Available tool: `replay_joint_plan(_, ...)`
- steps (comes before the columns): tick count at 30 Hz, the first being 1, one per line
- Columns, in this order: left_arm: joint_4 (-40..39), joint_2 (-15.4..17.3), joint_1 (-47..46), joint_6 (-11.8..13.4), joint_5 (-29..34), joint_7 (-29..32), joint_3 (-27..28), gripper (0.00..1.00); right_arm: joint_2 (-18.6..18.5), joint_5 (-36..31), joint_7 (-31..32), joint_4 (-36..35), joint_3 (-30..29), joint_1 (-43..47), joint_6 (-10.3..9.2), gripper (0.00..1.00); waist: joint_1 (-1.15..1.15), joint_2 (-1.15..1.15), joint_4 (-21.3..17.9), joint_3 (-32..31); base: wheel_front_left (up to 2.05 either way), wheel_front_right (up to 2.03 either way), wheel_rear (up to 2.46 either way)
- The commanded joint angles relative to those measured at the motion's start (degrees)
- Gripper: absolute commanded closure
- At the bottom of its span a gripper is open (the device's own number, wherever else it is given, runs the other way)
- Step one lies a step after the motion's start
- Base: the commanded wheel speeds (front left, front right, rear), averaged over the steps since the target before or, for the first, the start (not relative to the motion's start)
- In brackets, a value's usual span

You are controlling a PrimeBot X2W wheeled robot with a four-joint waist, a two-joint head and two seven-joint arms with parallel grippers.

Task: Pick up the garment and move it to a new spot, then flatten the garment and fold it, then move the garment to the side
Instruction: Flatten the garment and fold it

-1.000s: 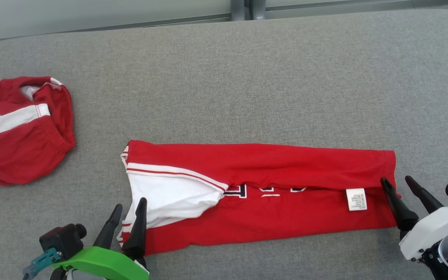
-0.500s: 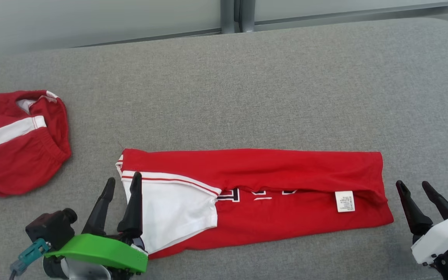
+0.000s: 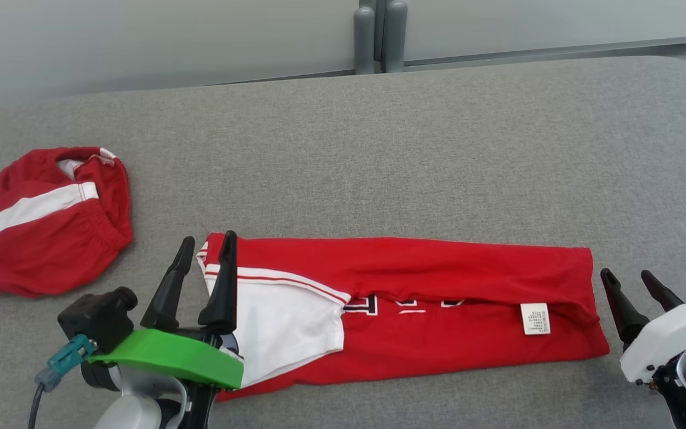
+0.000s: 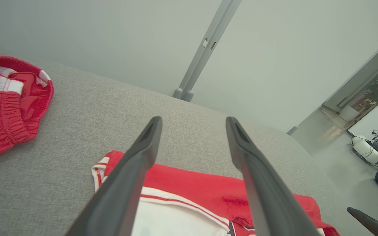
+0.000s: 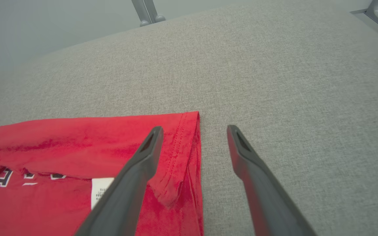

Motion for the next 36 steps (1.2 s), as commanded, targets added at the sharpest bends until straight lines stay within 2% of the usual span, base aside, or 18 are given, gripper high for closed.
replay_joint_plan(1, 0.28, 0.06, -0.90, -0.04, 0.41, -0.53, 0.43, 0.00, 0.17, -0.77, 0.21, 1.07, 0.25, -1.26, 0.01, 0.00, 0.00, 0.62, 0.88, -0.08, 0.00, 0.00, 0.00)
replay_joint_plan(11, 0.32, 0.61, -1.08, -0.13, 0.65, -1.21, 0.85, 0.00, 0.47, -5.25, 0.66, 10.54, 1.48, -3.91, 0.00, 0.00, 0.00, 0.62, 4.33, 0.58, 0.00, 0.00, 0.00)
replay_joint_plan(23, -0.35, 1.43, 0.63, 0.52, -0.22, -1.79, 2.05, 0.00, 1.59, -3.57, 1.96, 15.58, 1.65, -2.79, 0.01, 0.00, 0.00, 0.62, 5.31, 1.42, 0.00, 0.00, 0.00)
replay_joint_plan(24, -0.36, 1.48, 0.66, 0.57, -0.26, -1.83, 2.10, 0.00, 1.49, -3.54, 2.11, 15.66, 2.04, -3.00, 0.01, 0.43, 0.00, 0.62, 5.24, 1.46, 0.00, 0.00, 0.00)
replay_joint_plan(25, -0.39, 1.48, 0.65, 0.64, -0.28, -1.83, 2.11, 0.00, 1.44, -3.50, 2.19, 15.69, 2.39, -3.18, 0.01, 0.59, 0.00, 0.62, 5.17, 1.48, 0.00, 0.00, 0.00)
replay_joint_plan(26, -0.39, 1.47, 0.59, 0.70, -0.31, -1.83, 2.14, 0.00, 1.49, -3.48, 2.32, 15.72, 2.64, -3.38, 0.01, 0.67, 0.00, 0.62, 5.09, 1.51, 0.00, 0.00, 0.00)
replay_joint_plan(28, -0.39, 1.44, 0.43, 0.73, -0.30, -1.85, 2.17, 0.00, 1.30, -3.69, 2.54, 15.75, 2.98, -3.72, 0.01, 0.99, 0.00, 0.62, 4.94, 1.57, 0.00, 0.00, 0.00)
replay_joint_plan(36, -0.28, 1.38, 0.54, 0.91, -0.44, -2.18, 2.38, 0.00, 0.60, -3.01, 3.44, 14.99, 2.07, -6.34, -0.05, 1.00, 0.00, 0.62, 3.92, 1.72, 0.00, 0.00, 0.00)
